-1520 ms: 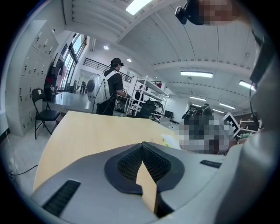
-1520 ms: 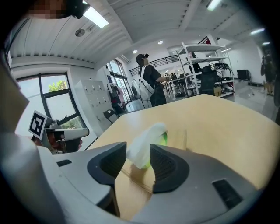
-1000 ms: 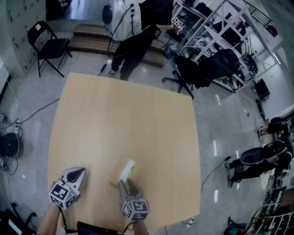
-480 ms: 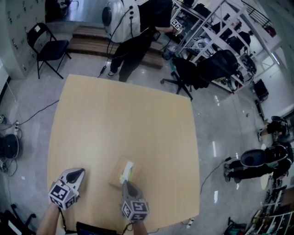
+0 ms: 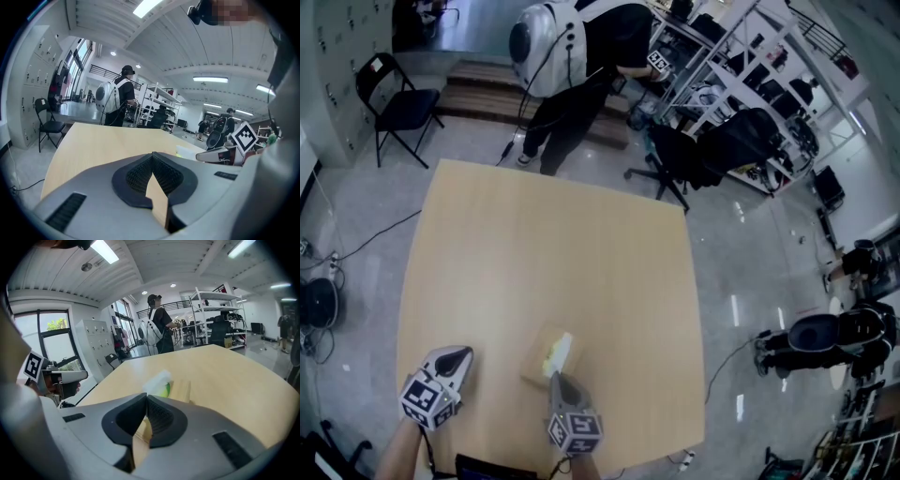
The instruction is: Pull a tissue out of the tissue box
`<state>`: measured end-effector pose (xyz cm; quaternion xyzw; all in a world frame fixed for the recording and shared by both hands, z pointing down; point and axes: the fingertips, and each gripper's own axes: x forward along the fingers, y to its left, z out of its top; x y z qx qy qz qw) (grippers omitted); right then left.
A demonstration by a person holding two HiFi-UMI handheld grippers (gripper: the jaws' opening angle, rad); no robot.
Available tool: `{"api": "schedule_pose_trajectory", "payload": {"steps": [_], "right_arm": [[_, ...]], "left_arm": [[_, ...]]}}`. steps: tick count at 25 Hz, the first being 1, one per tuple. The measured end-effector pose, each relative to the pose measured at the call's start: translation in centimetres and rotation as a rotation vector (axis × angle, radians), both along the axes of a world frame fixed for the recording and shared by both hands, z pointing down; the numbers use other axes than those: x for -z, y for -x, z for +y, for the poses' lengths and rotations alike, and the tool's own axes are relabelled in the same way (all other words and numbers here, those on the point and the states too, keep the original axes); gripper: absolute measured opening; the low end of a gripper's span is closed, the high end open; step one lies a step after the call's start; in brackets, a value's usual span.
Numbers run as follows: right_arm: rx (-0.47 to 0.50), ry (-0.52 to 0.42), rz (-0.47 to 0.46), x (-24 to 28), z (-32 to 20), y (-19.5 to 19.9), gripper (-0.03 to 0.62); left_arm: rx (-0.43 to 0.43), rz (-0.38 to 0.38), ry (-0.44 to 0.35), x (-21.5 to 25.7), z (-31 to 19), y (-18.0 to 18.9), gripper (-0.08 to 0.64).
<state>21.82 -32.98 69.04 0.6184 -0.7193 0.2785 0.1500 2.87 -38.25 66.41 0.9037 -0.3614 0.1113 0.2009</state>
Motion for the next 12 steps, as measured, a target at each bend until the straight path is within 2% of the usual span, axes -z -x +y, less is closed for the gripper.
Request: {"api": "schedule_pose_trajectory", "payload": {"steps": [12], "right_arm": [[0.001,-0.081,0.022,3.3,0.2,-0.9,0.012]], "left_arm": [[0.021,0.004,-0.071,2.6,0.3,-0.4,0.008]]}}
